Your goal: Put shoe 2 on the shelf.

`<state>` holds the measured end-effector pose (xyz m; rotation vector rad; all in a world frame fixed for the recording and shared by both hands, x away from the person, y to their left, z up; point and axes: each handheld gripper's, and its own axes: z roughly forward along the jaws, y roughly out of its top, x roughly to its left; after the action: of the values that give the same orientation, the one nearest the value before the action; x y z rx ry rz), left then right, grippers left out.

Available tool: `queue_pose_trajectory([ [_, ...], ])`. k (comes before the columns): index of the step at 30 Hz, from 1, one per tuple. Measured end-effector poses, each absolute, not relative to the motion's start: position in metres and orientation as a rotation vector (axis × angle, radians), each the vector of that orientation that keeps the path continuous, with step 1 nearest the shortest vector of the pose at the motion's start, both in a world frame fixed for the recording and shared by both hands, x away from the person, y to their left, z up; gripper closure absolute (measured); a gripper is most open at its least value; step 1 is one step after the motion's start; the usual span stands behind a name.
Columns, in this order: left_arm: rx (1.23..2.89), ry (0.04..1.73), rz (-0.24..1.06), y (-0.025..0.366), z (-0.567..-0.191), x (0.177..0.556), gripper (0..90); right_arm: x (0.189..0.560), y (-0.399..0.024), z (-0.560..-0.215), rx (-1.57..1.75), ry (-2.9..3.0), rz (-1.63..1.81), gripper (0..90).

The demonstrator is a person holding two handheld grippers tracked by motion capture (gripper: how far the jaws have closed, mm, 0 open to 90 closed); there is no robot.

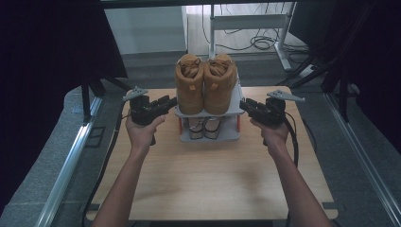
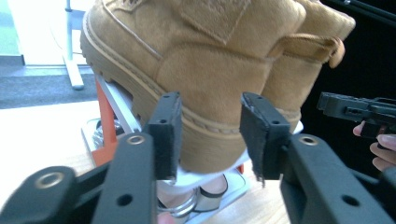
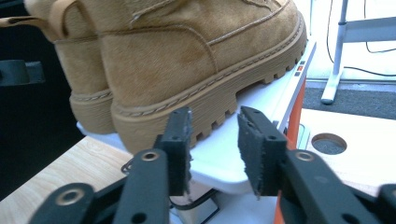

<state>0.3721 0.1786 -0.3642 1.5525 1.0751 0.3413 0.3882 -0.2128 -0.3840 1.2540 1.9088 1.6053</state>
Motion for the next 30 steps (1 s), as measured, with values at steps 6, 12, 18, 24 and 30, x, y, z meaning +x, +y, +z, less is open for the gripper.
queue_pose_trajectory([
  [6,1.553,1.052,0.336,0.18,-0.38,0.357,49.3,0.373,-0.22,-0.393,1.261,1.889,1.624,54.6],
  [12,1.578,1.051,0.333,0.184,-0.403,0.342,45.9,0.354,-0.227,-0.409,1.266,1.872,1.671,52.5],
  [18,1.604,1.057,0.297,0.191,-0.428,0.323,43.3,0.333,-0.228,-0.432,1.261,1.894,1.666,50.6],
  [24,1.625,1.09,0.287,0.198,-0.455,0.304,41.8,0.313,-0.228,-0.46,1.274,1.915,1.652,48.8],
  [30,1.613,1.133,0.27,0.203,-0.478,0.288,41.2,0.297,-0.231,-0.484,1.303,1.941,1.631,47.8],
])
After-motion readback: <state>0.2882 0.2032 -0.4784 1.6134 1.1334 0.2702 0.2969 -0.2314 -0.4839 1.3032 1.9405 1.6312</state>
